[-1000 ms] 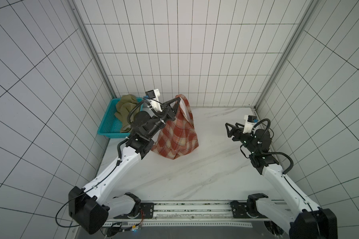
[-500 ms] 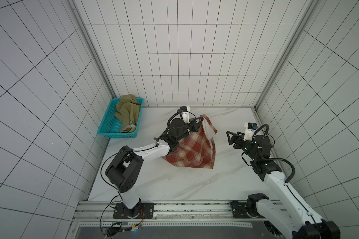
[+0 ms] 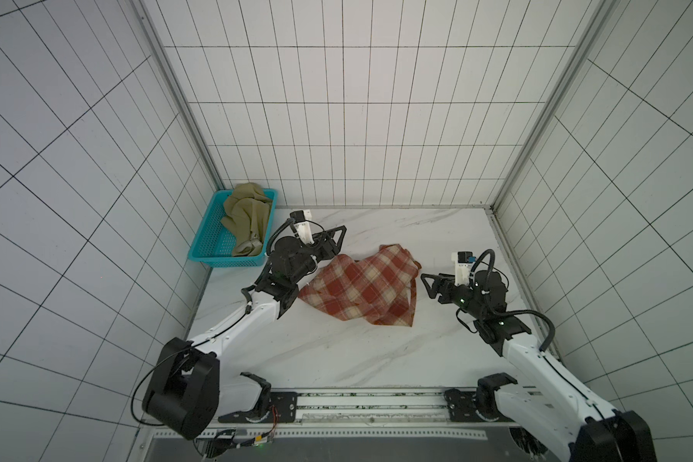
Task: Fold and stack skirts
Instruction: Place the skirt at the center of the table, then flatten out the skirt at the center of the table.
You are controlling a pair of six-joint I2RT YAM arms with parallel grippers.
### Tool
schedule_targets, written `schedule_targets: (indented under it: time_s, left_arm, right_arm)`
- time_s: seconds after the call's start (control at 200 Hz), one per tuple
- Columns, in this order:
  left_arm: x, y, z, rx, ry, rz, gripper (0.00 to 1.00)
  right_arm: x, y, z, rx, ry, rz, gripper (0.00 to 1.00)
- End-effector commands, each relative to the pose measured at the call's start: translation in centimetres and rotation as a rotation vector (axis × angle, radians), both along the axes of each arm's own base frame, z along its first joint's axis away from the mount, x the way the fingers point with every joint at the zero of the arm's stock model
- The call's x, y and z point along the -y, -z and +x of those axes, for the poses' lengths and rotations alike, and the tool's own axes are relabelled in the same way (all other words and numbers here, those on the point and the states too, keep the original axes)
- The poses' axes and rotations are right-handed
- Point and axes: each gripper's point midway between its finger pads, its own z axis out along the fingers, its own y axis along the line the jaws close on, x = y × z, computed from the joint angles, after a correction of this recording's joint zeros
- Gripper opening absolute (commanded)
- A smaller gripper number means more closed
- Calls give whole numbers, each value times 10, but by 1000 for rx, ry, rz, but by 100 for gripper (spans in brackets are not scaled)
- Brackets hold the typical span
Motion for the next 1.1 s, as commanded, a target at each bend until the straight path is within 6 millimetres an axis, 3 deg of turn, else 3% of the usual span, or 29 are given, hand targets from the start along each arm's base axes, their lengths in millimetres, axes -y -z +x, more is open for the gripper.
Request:
schedule_targets:
  time_s: [0.0, 0.14, 0.315, 0.48, 0.68, 0.939, 1.094]
  left_arm:
    - [-14, 83, -27, -229, -4, 151, 59]
    - [-31, 141, -62, -397, -20, 193, 61]
    - [-52, 179, -94, -515, -67, 210, 61]
    - [-72, 194, -107, -562, -167, 178, 62]
    - [-82, 201, -106, -528, -231, 126, 62]
    - [-78, 206, -92, -524, -232, 138, 59]
    - [-71, 216, -83, -556, -210, 177, 56]
  right_arm:
    - [-15, 33, -10, -85, -53, -6, 77]
    - [-33, 58, -16, -147, -92, -66, 76]
    - [-51, 86, -40, -230, -138, -111, 73]
    - [-58, 112, -59, -304, -158, -138, 69]
    - [-47, 129, -67, -350, -120, -171, 69]
    - [-46, 142, -76, -384, -125, -161, 69]
    - [-50, 147, -77, -399, -139, -167, 59]
